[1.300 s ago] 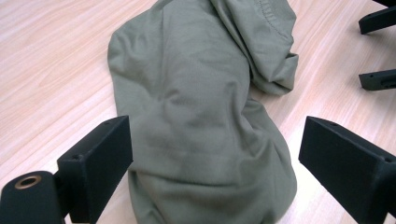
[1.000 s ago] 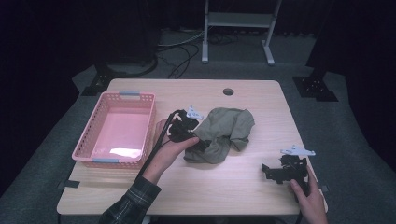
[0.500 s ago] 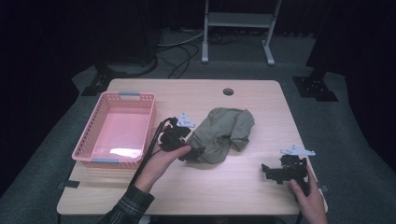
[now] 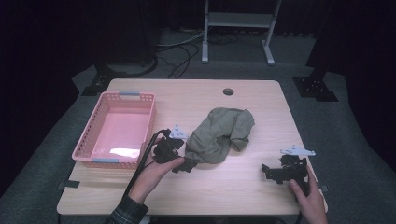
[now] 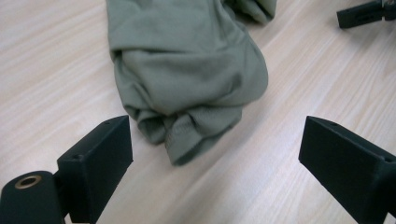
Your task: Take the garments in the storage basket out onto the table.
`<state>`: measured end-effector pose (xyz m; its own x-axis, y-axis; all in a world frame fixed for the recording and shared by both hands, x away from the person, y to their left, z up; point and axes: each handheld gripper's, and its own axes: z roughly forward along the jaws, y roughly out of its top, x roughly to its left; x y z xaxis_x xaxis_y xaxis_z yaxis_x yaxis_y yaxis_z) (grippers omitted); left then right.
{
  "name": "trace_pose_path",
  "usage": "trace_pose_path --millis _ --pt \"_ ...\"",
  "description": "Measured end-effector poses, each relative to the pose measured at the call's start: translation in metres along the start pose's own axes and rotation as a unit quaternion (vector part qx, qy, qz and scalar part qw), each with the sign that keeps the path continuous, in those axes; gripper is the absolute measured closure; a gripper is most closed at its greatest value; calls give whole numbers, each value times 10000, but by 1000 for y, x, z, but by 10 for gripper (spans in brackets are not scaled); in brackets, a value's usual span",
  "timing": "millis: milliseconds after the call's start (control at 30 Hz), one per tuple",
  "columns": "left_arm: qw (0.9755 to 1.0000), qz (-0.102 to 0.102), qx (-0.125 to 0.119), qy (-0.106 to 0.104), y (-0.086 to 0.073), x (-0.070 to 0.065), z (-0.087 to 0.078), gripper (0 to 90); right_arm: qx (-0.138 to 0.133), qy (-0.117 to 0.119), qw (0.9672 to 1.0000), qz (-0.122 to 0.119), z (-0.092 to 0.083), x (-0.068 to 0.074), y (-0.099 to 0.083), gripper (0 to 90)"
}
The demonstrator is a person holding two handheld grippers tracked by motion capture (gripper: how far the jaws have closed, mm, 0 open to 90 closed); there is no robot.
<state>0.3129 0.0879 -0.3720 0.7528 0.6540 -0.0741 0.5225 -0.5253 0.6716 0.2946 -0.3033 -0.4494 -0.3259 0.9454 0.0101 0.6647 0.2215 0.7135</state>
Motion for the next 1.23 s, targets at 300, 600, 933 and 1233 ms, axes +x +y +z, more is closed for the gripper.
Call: trace_pose_path --millis 300,600,933,1233 --pt "9998 -88 180 -70 -19 -2 6 95 -1 0 10000 1 0 0 0 0" --pt "9993 -120 337 -126 -31 -6 11 95 -1 1 10000 5 0 0 0 0" --pt "9985 -187 486 -173 -46 -7 15 95 -1 0 10000 4 0 0 0 0" --pt "9981 -215 533 -215 -49 -6 18 95 -2 0 10000 3 0 0 0 0"
